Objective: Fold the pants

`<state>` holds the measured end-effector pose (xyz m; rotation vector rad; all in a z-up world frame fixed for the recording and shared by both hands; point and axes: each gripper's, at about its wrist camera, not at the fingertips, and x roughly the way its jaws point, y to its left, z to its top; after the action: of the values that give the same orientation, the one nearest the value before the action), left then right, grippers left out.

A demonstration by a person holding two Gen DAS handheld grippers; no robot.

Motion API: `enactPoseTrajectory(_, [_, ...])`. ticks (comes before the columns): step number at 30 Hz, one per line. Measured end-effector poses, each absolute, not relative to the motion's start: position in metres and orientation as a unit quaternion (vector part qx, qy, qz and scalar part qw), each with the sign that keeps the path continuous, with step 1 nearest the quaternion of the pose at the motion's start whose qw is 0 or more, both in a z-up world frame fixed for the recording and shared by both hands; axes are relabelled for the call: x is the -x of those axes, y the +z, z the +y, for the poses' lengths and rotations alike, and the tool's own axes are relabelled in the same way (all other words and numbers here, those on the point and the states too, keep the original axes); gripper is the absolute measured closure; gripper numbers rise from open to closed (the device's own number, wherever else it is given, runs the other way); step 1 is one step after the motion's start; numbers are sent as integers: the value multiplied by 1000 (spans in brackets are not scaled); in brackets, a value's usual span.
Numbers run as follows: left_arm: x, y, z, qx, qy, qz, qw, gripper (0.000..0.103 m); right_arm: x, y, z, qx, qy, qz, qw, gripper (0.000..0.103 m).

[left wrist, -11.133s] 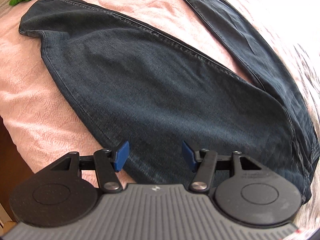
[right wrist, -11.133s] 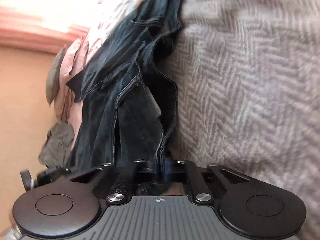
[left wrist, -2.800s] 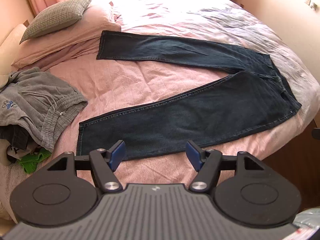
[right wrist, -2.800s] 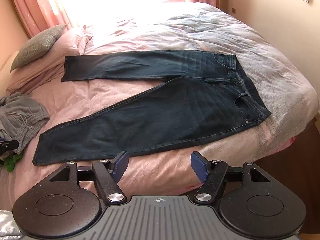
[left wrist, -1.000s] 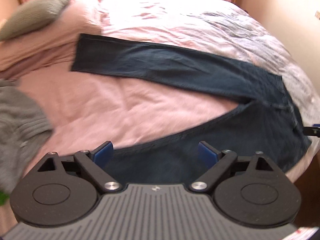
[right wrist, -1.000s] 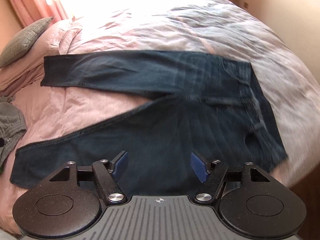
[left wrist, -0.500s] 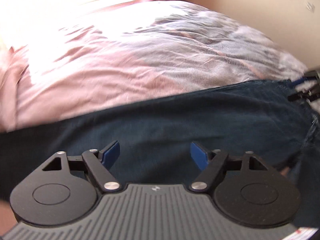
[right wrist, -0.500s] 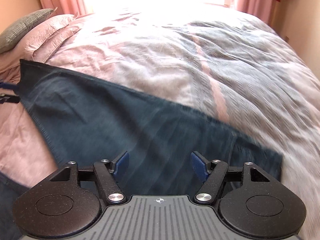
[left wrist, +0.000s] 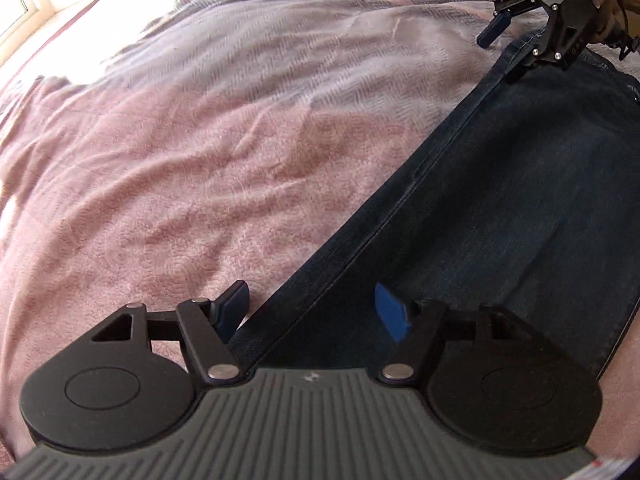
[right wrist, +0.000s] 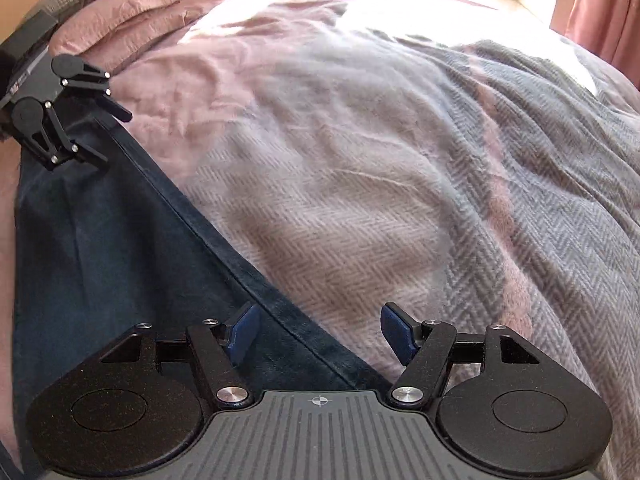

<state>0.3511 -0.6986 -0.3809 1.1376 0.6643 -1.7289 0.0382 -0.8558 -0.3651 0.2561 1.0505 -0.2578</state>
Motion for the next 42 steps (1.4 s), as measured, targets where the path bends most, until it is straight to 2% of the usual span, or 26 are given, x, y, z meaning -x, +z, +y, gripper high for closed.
enactPoseTrajectory(2, [-356,-386,-701,-462,-704,283,459,36,-41,-376,-859,-127,-111,512,842,38])
enactPoseTrajectory(3, [-356,-388,-701,-464,-705,283,457,36,-41,-378,-860,-128,-105,513,842,45])
enactPoseTrajectory(4, [-355,-390,-701,-465,-705,283,455,36,-41,-378,-859,-130,-92,512,844,65])
enactPoseTrajectory(5, [-355,-391,-700,-466,-704,283,455,37,-41,-378,-857,-136,-81,512,844,74])
enactPoseTrajectory(6, [-354,-391,-700,-467,-704,283,454,44,-41,-377,-854,-136,-74,515,843,88])
enactPoseTrajectory(7, [-352,-390,-698,-468,-705,279,454,62,-42,-375,-849,-117,-73,521,842,93])
enactPoseTrajectory(8, [-348,-386,-695,-471,-707,267,456,73,-42,-372,-842,-93,-74,524,843,96])
enactPoseTrajectory(9, [-343,-382,-691,-477,-705,252,461,90,-41,-368,-836,-76,-78,523,846,99])
enactPoseTrajectory(11, [-331,-371,-674,-487,-698,209,483,99,-35,-353,-820,-45,-103,505,856,101])
enactPoseTrajectory(13, [-323,-353,-650,-470,-695,186,511,100,-24,-332,-798,-10,-127,479,868,102])
enactPoseTrajectory(18, [-291,-284,-547,-378,-676,173,608,100,19,-274,-697,84,-180,414,888,102])
enactPoseTrajectory(21, [-247,-259,-465,-356,-659,176,639,100,48,-250,-615,122,-194,401,887,102])
enactPoseTrajectory(26, [-178,-272,-337,-330,-626,275,651,100,103,-246,-483,86,-207,439,870,103])
enactPoseTrajectory(29, [-154,-307,-288,-331,-573,378,647,98,128,-267,-431,10,-212,490,845,102])
enactPoseTrajectory(33, [-144,-336,-253,-337,-529,462,627,94,159,-302,-407,-115,-252,553,786,102])
enactPoseTrajectory(35, [-149,-326,-244,-319,-529,462,637,91,188,-302,-424,-224,-318,514,764,102])
enactPoseTrajectory(37, [-162,-314,-245,-292,-523,459,656,79,226,-294,-452,-350,-395,428,734,100])
enactPoseTrajectory(38, [-171,-310,-245,-276,-515,460,669,77,249,-293,-467,-409,-428,374,714,99])
enactPoseTrajectory(39, [-180,-307,-248,-260,-505,461,682,76,269,-293,-480,-453,-460,324,692,88])
enactPoseTrajectory(40, [-188,-306,-251,-245,-494,465,693,76,287,-295,-490,-486,-489,275,670,64])
enactPoseTrajectory(41, [-196,-306,-254,-227,-481,470,704,76,305,-297,-500,-512,-511,223,654,53])
enactPoseTrajectory(42, [-202,-306,-257,-212,-470,473,714,76,321,-300,-507,-532,-524,173,643,47])
